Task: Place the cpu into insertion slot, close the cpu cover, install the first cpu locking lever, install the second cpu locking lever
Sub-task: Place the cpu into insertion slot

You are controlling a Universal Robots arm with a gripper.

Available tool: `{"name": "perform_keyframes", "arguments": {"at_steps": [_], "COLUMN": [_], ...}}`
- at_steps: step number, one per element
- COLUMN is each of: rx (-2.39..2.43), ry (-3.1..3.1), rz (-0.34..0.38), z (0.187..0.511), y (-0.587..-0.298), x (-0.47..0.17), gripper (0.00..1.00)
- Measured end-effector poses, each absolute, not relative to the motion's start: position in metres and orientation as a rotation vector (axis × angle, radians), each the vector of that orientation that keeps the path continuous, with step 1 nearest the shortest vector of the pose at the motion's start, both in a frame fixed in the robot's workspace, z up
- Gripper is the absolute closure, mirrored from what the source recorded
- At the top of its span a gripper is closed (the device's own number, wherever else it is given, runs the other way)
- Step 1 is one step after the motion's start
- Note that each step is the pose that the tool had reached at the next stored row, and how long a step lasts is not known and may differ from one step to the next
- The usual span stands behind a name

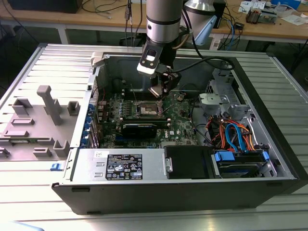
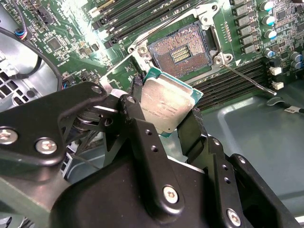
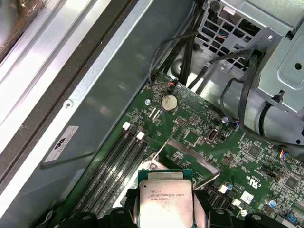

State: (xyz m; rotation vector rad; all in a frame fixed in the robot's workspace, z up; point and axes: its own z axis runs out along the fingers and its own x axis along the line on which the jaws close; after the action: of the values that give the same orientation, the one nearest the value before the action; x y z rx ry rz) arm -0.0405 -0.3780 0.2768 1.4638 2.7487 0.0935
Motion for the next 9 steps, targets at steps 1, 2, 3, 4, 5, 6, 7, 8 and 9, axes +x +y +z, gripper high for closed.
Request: {"name": "perform_keyframes", "arguments": {"at_steps": [1, 2, 3, 4, 5, 6, 7, 8, 9], "rx": [1.465, 1.466, 1.467, 1.467, 1.468, 1.468, 1.469, 1.470, 1.471], "ry": [2.748, 2.748, 2.747, 2.747, 2.746, 2.746, 2.745, 2.745, 2.745], "rz": [0.093, 0.093, 0.093, 0.093, 0.093, 0.093, 0.093, 0.093, 0.093], "z": [0.2768, 0.2767, 0.2767, 0.2766, 0.2766, 0.2766, 0.2766, 0.2765, 0.2765], "y": [-0.3780, -0.3780, -0.3780, -0.3780, -0.3780, -0.3780, -0.3780, -0.3780, -0.3780], "x": [-0.0405, -0.0405, -0.0405, -0.0405, -0.0405, -0.0405, -0.0405, -0.0405, -0.0405], "gripper": [0.45, 0.45, 0.45, 0.45, 0.45, 0.45, 0.45, 0.45, 0.45]}}
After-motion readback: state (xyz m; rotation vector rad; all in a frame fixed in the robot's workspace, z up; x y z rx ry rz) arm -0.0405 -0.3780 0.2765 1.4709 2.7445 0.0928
